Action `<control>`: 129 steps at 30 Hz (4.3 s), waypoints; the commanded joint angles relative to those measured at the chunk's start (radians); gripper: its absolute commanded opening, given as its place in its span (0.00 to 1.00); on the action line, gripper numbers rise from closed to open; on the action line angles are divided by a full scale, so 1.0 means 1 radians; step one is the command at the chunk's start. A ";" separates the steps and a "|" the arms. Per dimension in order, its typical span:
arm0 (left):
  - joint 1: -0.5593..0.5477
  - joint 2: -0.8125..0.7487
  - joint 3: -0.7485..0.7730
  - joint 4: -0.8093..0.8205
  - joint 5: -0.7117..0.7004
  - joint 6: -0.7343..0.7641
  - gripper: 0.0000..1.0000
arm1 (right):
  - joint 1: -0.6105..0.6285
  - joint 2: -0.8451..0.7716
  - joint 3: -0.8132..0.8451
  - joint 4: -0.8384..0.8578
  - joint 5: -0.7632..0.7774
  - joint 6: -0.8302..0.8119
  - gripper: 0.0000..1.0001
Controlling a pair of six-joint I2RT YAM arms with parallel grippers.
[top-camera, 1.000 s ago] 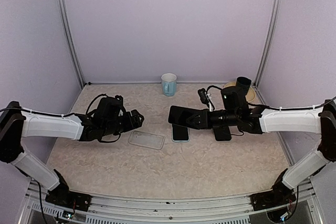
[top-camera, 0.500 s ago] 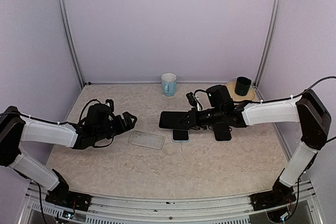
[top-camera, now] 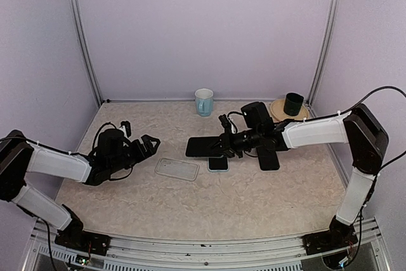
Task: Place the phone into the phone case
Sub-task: Install the phone on the phone case.
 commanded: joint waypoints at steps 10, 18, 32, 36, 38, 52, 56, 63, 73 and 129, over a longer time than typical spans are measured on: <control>0.039 0.041 -0.057 0.168 0.057 -0.009 0.99 | 0.000 0.135 0.133 0.066 -0.086 0.131 0.00; 0.051 0.077 -0.082 0.244 0.113 -0.017 0.99 | 0.007 0.180 0.168 0.078 -0.090 0.149 0.00; 0.055 0.190 -0.099 0.400 0.212 -0.051 0.99 | 0.050 0.240 0.213 0.087 -0.087 0.188 0.00; 0.055 0.223 -0.118 0.474 0.258 -0.091 0.99 | 0.066 0.266 0.244 0.077 -0.089 0.192 0.00; 0.054 0.242 -0.128 0.504 0.267 -0.107 0.99 | 0.073 0.281 0.253 0.078 -0.090 0.195 0.00; 0.054 0.285 -0.141 0.545 0.275 -0.125 0.99 | 0.087 0.317 0.266 0.096 -0.098 0.223 0.00; 0.054 0.289 -0.139 0.547 0.278 -0.128 0.99 | 0.092 0.327 0.269 0.106 -0.109 0.238 0.00; 0.051 0.305 -0.145 0.571 0.290 -0.141 0.99 | 0.095 0.342 0.275 0.121 -0.119 0.252 0.00; 0.042 0.316 -0.144 0.585 0.289 -0.147 0.99 | 0.097 0.347 0.285 0.127 -0.117 0.264 0.00; -0.098 0.452 -0.110 0.680 0.228 -0.194 0.99 | 0.130 0.511 0.231 0.354 -0.161 0.511 0.00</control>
